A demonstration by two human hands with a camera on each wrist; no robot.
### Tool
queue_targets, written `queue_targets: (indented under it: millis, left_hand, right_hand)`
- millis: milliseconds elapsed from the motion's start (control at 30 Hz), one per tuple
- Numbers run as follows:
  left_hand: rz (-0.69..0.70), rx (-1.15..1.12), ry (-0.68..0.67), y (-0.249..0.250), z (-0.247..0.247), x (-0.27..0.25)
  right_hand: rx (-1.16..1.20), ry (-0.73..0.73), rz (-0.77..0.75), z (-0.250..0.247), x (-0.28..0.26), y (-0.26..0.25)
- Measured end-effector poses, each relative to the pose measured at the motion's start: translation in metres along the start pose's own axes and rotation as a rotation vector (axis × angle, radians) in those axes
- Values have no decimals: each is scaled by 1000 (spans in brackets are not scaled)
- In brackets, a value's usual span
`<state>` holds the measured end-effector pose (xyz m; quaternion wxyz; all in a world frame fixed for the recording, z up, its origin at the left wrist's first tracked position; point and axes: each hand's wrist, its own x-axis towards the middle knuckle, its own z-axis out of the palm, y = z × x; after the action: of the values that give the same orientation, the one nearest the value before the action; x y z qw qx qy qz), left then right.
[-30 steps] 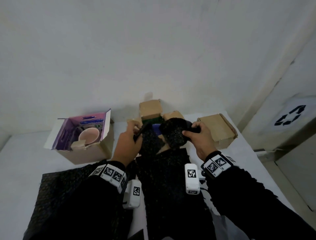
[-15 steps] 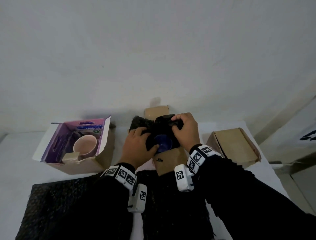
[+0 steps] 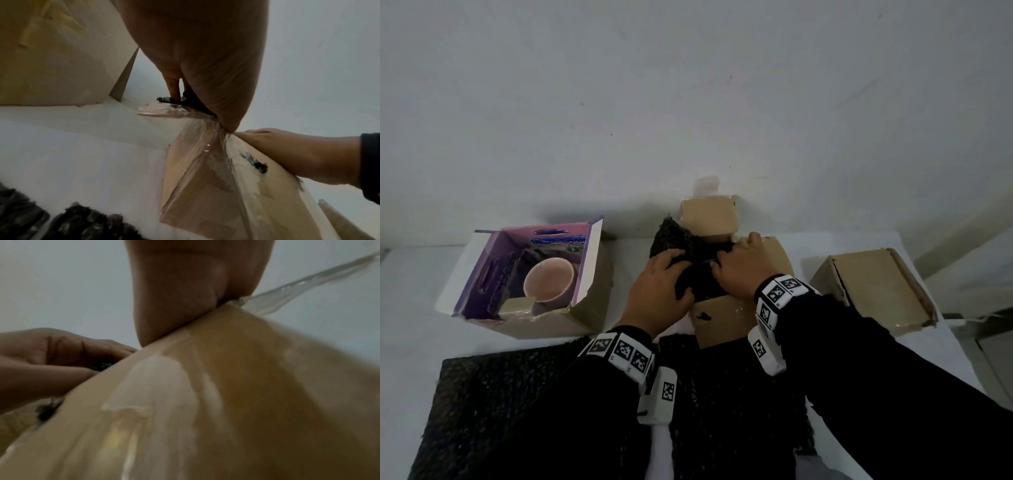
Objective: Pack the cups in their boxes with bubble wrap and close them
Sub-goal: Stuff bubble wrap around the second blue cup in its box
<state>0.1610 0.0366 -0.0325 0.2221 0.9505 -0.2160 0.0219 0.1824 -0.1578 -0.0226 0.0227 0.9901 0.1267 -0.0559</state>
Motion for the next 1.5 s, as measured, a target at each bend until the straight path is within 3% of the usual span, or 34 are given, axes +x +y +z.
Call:
queue_targets:
  millis: [67, 133, 200, 267, 333, 400, 600, 667, 733, 800, 933, 1100, 1200, 1267, 1400, 1500]
  left_hand:
    - [12, 23, 5, 0, -1, 0]
    - [5, 10, 26, 2, -3, 0]
    - [-24, -67, 88, 2, -6, 1]
    - [-59, -196, 160, 3, -12, 4]
    - [-74, -385, 212, 9, -18, 7]
    - [-96, -560, 204, 22, -28, 10]
    - [-232, -942, 174, 27, -33, 14]
    - [-179, -1112, 108, 30, -34, 12]
    - [-111, -1148, 37, 34, -34, 11]
    - [-132, -1115, 16, 35, -32, 12]
    - [-296, -1017, 103, 28, -34, 16]
    - [-344, -1261, 161, 26, -39, 20]
    - [-331, -1401, -17, 35, -35, 20]
    - [-356, -1365, -76, 40, -32, 19]
    - [-387, -1140, 175, 35, -31, 17]
    - [-270, -845, 328, 29, -34, 17]
  right_hand:
    - [-35, -56, -5, -6, -2, -1]
    - [-20, -16, 9, -5, -6, -2]
    - [112, 169, 42, 3, -10, -2]
    - [447, 329, 42, 8, -15, -1]
    - [894, 287, -36, 3, -20, -5]
    - [1145, 235, -61, -8, -22, -12]
    - [1433, 318, 38, -26, -21, -1]
    - [1539, 288, 44, -32, -23, 2]
    - [1701, 225, 93, -38, -24, 3]
    - [1851, 204, 185, -41, -24, 4]
    - [1880, 204, 302, -45, -25, 18]
    - [2046, 98, 413, -48, -28, 28]
    - [2086, 17, 344, -47, -28, 24]
    - [2048, -10, 307, -47, -27, 20]
    - [1877, 38, 256, -41, -30, 27]
    - [1709, 72, 201, -41, -31, 37]
